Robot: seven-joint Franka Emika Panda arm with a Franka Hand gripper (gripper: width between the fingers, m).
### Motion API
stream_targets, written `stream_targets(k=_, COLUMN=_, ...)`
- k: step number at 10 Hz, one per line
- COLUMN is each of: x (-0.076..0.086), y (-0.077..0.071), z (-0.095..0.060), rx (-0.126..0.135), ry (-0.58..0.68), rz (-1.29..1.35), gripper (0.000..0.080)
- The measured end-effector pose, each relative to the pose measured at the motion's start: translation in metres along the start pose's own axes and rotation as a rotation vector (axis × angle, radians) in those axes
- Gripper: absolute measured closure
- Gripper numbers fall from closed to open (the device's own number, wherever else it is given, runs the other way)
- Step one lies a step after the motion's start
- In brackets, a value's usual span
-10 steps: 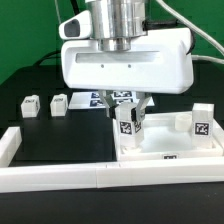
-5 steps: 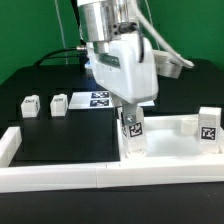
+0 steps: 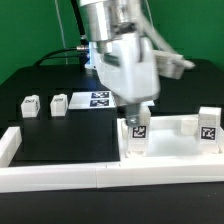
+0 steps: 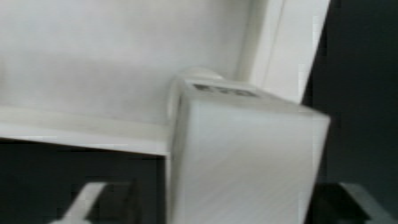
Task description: Assemble square table
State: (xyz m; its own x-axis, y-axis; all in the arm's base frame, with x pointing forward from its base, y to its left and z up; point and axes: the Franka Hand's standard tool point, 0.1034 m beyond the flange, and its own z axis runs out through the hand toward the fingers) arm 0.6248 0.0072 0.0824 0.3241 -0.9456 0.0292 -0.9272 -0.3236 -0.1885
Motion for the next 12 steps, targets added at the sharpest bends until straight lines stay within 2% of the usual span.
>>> stream_targets(k=1, x=-0.022, y=-0.008, z=0.001, rx=-0.017, ry=0.023, rz=-0.205, gripper=0.019)
stream_targets(k=2, x=-0.027, y=-0.009, z=0.0, rx=-0.019, ry=0.024, rz=-0.306, gripper=0.0162)
stream_targets(k=5, x=-0.022, y=-0.007, z=0.001, rx=-0.024, ry=0.022, rz=-0.582, gripper=0.0153)
stream_targets(k=7, x=-0.008, y=-0.002, z=0.002, rx=-0.038, ry=0.028, rz=-0.87, gripper=0.015)
stream_targets(k=9, x=0.007, y=0.002, z=0.007, rx=-0.039, ry=0.046, rz=-1.103, gripper=0.015)
stream_targets(k=10, x=0.007, y=0.002, z=0.007, rx=-0.037, ry=0.046, rz=-1.055, gripper=0.0236)
stream_targets(k=11, x=0.006, y=0.002, z=0.007, rx=-0.037, ry=0.046, rz=-1.057, gripper=0.0236)
stream_targets(k=12, x=0.006, y=0.002, z=0.007, rx=-0.034, ry=0.045, rz=-1.024, gripper=0.0371)
